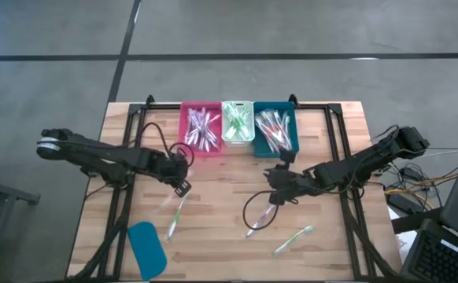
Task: Pick & Place Toothbrushes
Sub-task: Put the orange toothbrush into the blue bin
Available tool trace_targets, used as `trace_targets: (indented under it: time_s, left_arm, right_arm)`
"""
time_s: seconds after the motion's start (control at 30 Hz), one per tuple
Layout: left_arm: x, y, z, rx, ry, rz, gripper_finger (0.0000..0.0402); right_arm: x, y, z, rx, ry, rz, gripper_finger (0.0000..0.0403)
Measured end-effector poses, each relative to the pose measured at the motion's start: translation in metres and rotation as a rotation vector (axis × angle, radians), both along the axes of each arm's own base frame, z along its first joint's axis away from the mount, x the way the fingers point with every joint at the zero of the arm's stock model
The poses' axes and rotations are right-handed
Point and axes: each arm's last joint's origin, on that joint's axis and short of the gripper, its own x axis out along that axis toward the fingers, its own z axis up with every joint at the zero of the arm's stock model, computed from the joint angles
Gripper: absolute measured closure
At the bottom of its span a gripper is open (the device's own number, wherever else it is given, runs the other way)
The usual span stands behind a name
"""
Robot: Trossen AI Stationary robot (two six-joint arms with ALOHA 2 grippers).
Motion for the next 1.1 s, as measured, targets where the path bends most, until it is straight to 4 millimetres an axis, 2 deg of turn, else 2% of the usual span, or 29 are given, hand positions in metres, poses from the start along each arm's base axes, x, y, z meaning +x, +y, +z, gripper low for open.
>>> trace_targets:
  time_s: [0.27,0.63,0.83,1.1]
  left_arm:
    - [0.014,-0.001,0.014,0.049,-0.145,-0.068,0.0398]
    - [0.03,-0.002,0.024,0.119,-0.349,-0.173,0.0397]
    - [0.043,-0.003,0.039,0.242,-0.54,-0.289,0.0397]
    - [0.053,-0.004,0.056,0.43,-0.755,-0.416,0.0397]
  right_arm:
    - [0.001,0.001,0.0,0.019,-0.004,0.014,0.0364]
    - [0.001,0.001,0.001,0.025,-0.008,0.014,0.0334]
    - [0.002,0.002,0.001,0.055,-0.023,0.01,0.0313]
    - [0.006,0.007,-0.012,0.178,-0.121,0.166,0.0287]
